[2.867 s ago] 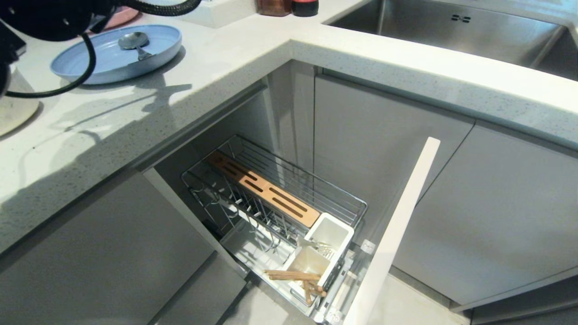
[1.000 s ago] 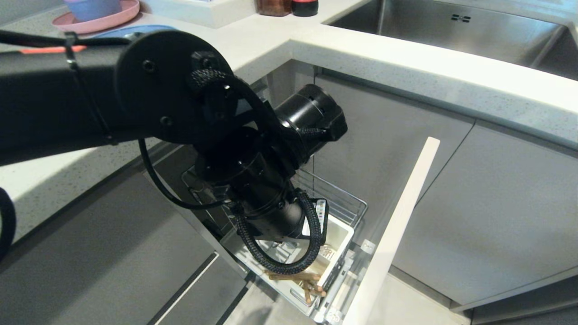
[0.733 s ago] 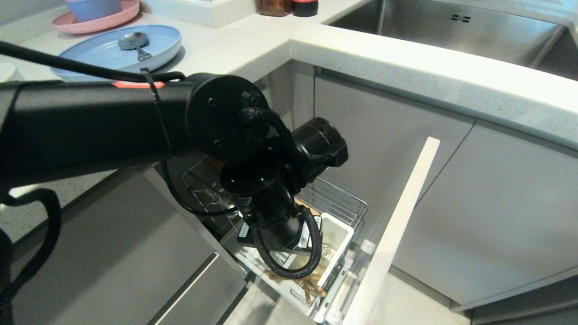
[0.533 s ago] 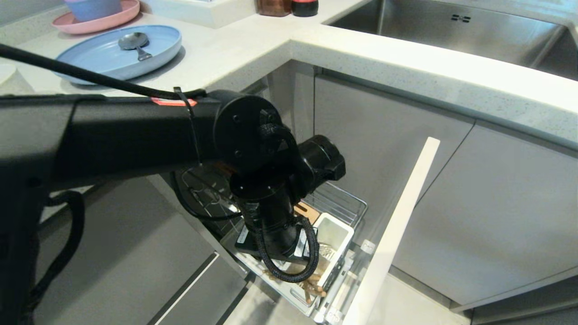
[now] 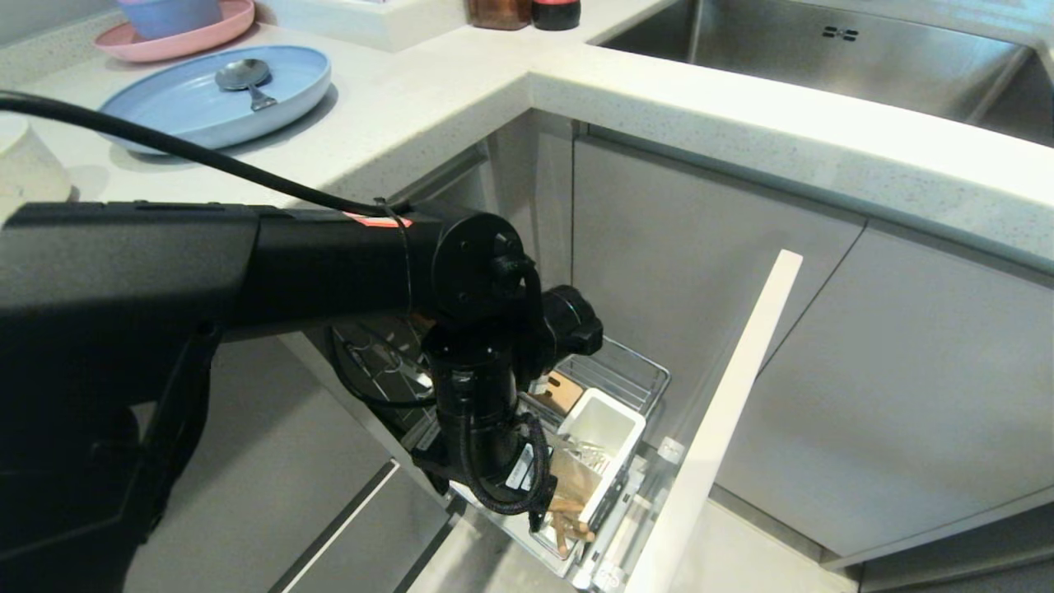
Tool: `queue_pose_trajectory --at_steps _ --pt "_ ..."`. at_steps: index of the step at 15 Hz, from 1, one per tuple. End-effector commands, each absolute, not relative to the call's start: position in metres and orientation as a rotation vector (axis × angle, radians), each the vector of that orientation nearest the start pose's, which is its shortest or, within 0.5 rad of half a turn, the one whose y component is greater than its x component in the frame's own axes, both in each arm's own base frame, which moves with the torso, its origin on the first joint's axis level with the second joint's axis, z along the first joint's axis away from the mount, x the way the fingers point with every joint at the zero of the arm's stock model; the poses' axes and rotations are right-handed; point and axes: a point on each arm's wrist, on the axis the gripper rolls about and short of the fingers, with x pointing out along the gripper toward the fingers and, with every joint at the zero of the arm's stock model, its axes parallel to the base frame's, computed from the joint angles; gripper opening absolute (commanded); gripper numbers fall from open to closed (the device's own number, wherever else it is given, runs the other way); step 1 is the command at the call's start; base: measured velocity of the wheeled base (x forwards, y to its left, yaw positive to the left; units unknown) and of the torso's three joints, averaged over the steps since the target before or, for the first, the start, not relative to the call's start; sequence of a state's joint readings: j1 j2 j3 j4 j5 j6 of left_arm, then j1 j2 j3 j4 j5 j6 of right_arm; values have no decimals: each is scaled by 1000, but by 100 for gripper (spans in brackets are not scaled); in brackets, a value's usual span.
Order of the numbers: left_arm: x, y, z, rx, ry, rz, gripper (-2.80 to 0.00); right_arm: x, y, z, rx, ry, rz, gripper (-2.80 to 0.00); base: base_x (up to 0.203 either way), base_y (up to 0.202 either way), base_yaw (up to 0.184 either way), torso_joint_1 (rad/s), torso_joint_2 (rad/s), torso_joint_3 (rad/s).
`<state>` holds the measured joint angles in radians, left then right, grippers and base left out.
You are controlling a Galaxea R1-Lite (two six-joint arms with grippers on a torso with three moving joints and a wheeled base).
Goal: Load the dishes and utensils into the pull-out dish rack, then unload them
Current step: Take the chopsticks out of the cupboard
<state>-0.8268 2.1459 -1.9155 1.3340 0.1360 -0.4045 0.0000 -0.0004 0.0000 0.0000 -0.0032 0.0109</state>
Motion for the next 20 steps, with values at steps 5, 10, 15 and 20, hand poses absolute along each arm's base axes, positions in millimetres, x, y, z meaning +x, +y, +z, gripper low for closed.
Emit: queue_pose_trajectory --at_steps 5,10,15,20 --pt "247 -260 170 408 1527 -295 0 -23 0 75 11 2 -3 -280 0 0 0 0 0 0" --pt "262 -263 151 389 1542 -287 0 -23 0 75 11 2 -3 -280 0 0 0 0 0 0" --pt "264 -263 149 390 1543 -287 0 -23 0 75 11 2 -3 -280 0 0 0 0 0 0" --pt "261 -257 160 386 1535 -286 0 -23 0 75 11 2 -3 -280 0 0 0 0 0 0"
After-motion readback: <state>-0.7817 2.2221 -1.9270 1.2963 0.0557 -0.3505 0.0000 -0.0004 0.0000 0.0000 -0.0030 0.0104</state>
